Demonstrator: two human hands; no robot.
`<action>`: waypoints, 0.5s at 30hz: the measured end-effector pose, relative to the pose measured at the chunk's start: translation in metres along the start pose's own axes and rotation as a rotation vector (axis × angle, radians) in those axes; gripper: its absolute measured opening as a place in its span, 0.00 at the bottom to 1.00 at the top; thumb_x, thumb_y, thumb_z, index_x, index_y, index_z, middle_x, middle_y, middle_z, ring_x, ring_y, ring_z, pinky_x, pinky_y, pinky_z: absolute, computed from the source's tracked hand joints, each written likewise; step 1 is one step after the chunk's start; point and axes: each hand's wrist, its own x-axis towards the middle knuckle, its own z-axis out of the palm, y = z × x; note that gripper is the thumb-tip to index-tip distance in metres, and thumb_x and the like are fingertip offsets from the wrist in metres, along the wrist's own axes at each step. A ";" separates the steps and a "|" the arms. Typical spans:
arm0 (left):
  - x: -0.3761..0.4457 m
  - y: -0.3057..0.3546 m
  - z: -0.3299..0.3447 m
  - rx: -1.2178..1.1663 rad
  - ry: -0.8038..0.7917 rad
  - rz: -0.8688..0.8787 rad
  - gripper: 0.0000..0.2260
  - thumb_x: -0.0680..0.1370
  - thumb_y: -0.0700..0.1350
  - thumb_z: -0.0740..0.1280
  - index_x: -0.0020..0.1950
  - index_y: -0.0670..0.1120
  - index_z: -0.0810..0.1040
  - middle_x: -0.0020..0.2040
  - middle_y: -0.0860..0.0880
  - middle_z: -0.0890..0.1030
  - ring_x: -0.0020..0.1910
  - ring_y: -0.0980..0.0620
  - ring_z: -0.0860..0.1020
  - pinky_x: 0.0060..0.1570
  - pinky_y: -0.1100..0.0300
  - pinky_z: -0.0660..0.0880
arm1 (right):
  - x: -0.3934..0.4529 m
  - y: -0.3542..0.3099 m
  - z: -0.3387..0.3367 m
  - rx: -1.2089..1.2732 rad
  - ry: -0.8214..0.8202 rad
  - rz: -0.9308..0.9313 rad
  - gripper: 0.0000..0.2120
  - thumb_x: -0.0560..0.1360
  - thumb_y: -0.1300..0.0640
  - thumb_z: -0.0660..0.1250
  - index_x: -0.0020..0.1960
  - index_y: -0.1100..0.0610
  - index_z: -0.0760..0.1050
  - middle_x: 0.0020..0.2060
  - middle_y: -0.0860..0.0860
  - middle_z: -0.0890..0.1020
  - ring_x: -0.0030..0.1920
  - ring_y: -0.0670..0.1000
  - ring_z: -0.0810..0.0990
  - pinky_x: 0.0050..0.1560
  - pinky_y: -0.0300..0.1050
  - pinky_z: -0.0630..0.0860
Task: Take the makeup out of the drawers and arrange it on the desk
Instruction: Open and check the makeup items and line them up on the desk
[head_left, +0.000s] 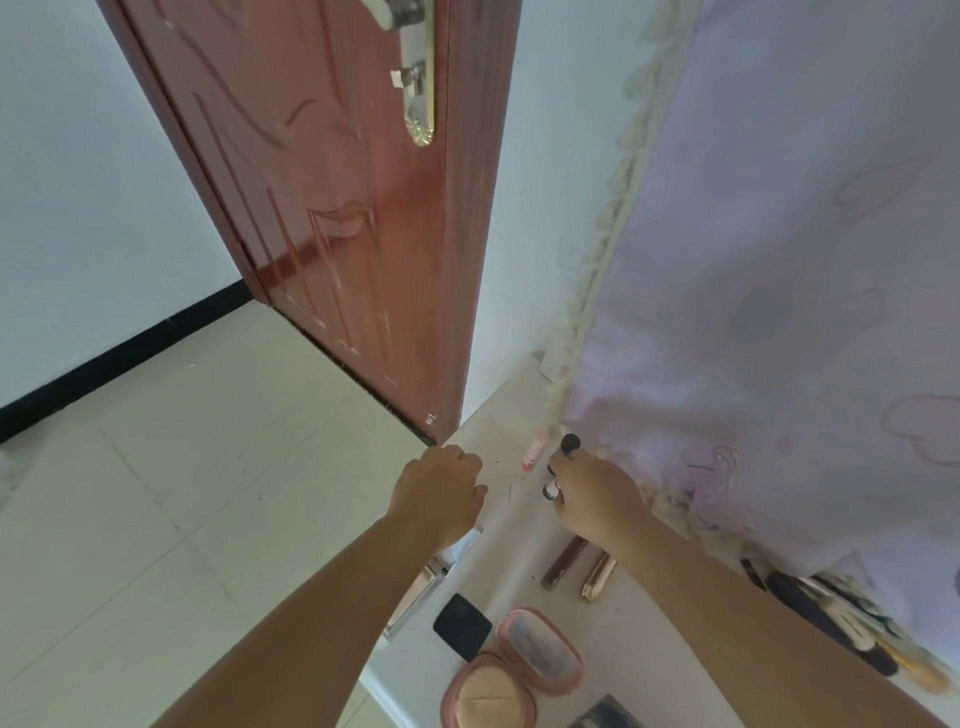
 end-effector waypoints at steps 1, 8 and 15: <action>0.001 0.001 0.000 0.004 -0.002 0.004 0.17 0.81 0.49 0.53 0.68 0.45 0.67 0.65 0.47 0.71 0.64 0.48 0.69 0.63 0.56 0.69 | -0.001 0.000 -0.001 0.007 -0.002 -0.008 0.14 0.76 0.62 0.56 0.61 0.60 0.68 0.53 0.57 0.75 0.47 0.58 0.77 0.36 0.41 0.66; 0.004 0.010 -0.009 0.053 0.031 0.030 0.17 0.81 0.49 0.53 0.67 0.44 0.68 0.65 0.46 0.71 0.63 0.47 0.70 0.61 0.54 0.69 | -0.015 0.007 -0.011 0.125 0.053 -0.076 0.24 0.78 0.58 0.55 0.72 0.50 0.56 0.52 0.57 0.79 0.45 0.54 0.77 0.42 0.43 0.72; -0.004 0.037 -0.014 0.141 0.040 0.156 0.17 0.80 0.47 0.55 0.67 0.44 0.68 0.63 0.44 0.72 0.63 0.44 0.70 0.60 0.51 0.68 | -0.067 0.045 -0.014 0.294 0.030 -0.016 0.25 0.78 0.57 0.56 0.73 0.46 0.55 0.55 0.56 0.78 0.53 0.56 0.77 0.53 0.46 0.72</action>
